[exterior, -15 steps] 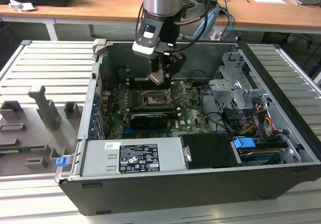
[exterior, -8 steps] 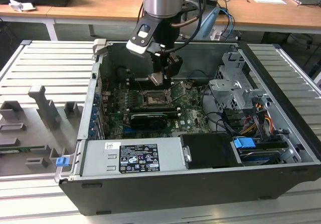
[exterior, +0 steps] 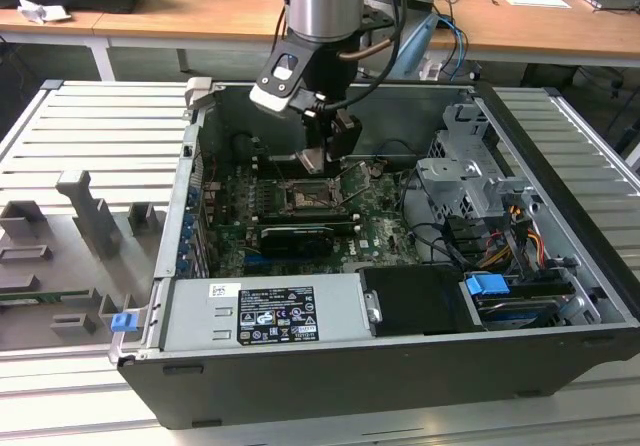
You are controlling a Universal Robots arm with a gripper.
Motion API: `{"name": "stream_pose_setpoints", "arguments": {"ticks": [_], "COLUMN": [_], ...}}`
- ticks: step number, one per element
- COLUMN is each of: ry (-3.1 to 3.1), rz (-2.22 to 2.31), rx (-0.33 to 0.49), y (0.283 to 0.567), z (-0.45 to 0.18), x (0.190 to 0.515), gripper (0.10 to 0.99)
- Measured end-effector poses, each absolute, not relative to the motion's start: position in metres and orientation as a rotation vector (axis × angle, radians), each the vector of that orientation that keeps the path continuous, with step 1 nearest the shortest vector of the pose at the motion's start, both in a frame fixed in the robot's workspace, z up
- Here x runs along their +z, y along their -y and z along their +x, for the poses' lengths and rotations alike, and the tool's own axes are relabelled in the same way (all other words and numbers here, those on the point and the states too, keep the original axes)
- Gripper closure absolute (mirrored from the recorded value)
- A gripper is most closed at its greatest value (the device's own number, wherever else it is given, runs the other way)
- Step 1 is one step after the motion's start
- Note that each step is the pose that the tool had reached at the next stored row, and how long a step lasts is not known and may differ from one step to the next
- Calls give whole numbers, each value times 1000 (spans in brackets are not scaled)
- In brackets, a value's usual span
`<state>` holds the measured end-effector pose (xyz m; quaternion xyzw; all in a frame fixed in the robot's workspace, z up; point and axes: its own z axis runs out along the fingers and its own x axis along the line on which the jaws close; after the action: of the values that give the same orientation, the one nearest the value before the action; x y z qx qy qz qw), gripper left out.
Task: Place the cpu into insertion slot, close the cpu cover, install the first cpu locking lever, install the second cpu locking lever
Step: 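Place the cpu into insertion slot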
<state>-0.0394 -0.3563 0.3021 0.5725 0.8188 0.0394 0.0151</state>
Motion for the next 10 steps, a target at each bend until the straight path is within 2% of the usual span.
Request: {"name": "stream_pose_setpoints", "arguments": {"ticks": [10], "ry": [-2525], "rz": [1807], "rx": [116], "y": [356], "z": [-39], "x": [295], "gripper": [557]}}
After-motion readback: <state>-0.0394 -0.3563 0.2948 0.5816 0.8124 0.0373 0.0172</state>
